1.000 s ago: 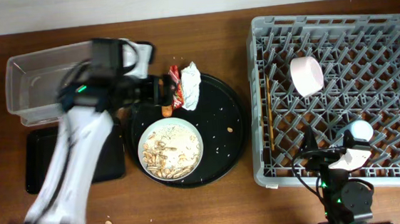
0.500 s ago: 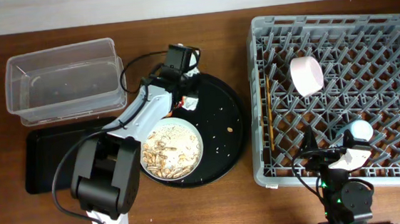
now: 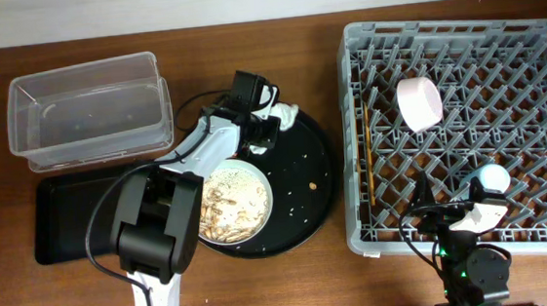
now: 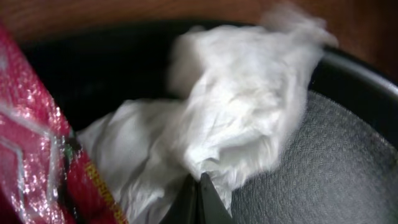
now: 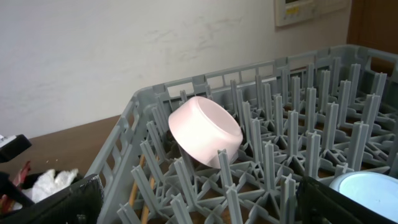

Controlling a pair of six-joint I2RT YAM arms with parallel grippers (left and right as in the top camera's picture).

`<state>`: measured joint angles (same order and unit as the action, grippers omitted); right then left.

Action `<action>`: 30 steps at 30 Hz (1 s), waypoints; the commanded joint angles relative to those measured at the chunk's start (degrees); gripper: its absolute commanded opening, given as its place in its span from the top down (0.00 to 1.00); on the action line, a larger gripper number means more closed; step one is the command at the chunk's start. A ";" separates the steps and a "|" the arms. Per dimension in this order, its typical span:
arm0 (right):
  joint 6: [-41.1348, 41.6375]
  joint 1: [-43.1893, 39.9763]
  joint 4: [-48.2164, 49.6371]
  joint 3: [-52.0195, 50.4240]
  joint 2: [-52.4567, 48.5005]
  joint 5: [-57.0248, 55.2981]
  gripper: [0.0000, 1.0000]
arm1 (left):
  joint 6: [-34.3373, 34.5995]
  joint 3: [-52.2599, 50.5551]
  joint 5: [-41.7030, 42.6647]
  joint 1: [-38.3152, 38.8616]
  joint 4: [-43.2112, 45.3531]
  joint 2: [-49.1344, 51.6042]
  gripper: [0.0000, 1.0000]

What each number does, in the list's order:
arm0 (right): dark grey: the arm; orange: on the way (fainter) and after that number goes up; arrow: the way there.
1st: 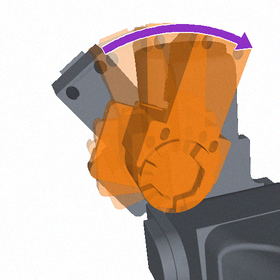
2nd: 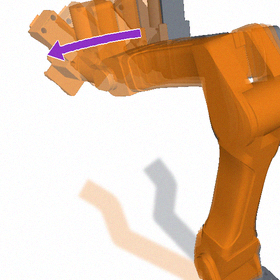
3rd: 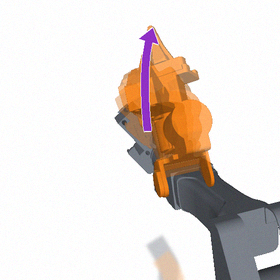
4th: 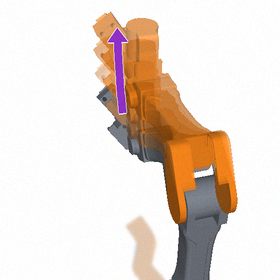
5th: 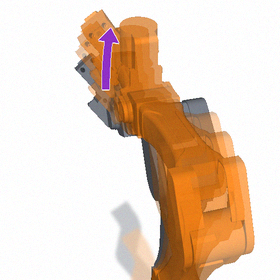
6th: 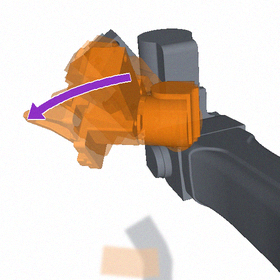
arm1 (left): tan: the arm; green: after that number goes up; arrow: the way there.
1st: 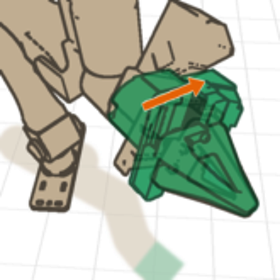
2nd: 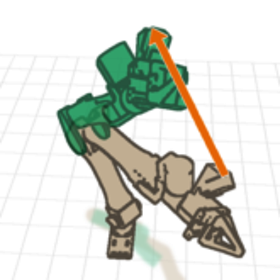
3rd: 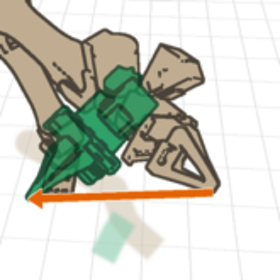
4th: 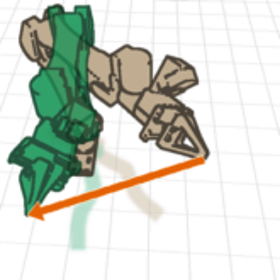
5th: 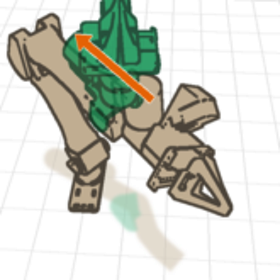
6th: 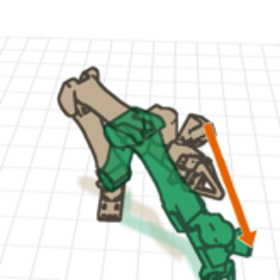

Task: Sort waste into correct bins and load items into the dishwasher rack
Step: 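Grasp the white tissue with the left gripper and drop it in clear bin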

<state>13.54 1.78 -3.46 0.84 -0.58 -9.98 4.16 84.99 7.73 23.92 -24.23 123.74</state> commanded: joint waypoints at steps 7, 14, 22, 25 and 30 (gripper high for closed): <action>0.39 -0.31 -0.13 -0.52 0.37 0.15 0.02 | 2.71 16.57 -7.34 -0.92 -24.52 -10.93 1.00; 0.39 -0.31 -0.13 -0.52 0.37 0.15 0.02 | 15.74 16.74 -13.88 -24.76 -33.68 -20.20 0.99; 0.39 -0.31 -0.13 -0.52 0.37 0.15 0.02 | 1.14 17.09 -7.23 -27.58 -20.79 -11.80 0.23; 0.39 -0.31 -0.13 -0.52 0.37 0.15 0.02 | 0.72 17.38 -0.37 -22.25 -25.16 -11.93 0.30; 0.39 -0.31 -0.13 -0.52 0.37 0.15 0.02 | -1.20 16.22 -6.16 -5.01 -27.15 -5.62 0.41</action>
<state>13.56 1.78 -3.46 0.84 -0.58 -9.98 4.14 101.58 5.93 12.27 -52.29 113.67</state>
